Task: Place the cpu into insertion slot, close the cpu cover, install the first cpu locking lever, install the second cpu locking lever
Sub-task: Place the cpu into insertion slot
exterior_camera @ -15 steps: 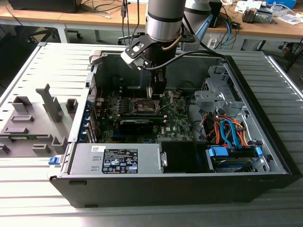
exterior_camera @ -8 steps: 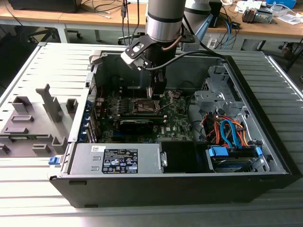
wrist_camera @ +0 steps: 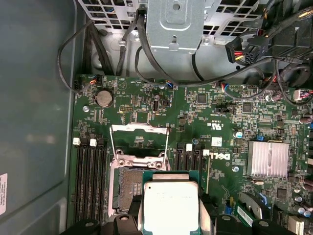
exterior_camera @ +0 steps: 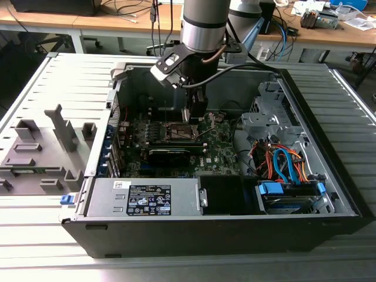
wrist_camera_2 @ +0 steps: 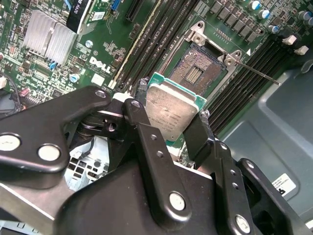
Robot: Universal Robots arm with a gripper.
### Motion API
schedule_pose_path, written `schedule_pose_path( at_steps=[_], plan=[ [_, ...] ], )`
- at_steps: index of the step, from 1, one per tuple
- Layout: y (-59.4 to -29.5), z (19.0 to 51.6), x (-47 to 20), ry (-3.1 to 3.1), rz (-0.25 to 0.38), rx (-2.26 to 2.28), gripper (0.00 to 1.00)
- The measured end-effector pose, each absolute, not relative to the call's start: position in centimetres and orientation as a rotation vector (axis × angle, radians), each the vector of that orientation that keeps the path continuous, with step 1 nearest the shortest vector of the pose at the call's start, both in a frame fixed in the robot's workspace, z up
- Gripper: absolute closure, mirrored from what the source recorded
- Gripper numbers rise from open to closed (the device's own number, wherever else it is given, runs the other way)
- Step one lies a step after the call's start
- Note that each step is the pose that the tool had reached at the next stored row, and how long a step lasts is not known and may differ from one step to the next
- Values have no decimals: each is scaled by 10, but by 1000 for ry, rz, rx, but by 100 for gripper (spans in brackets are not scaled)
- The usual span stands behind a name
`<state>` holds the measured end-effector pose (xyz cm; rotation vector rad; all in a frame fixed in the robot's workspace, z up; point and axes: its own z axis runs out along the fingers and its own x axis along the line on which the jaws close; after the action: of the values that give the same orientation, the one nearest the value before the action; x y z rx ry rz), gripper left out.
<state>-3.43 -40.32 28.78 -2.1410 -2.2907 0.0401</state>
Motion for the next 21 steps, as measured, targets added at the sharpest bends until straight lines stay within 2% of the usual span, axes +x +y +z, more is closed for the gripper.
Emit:
schedule_pose_path(
  at_steps=[21],
  plan=[
    [-403,282,-34,-2287,30,-2137,46]
  ],
)
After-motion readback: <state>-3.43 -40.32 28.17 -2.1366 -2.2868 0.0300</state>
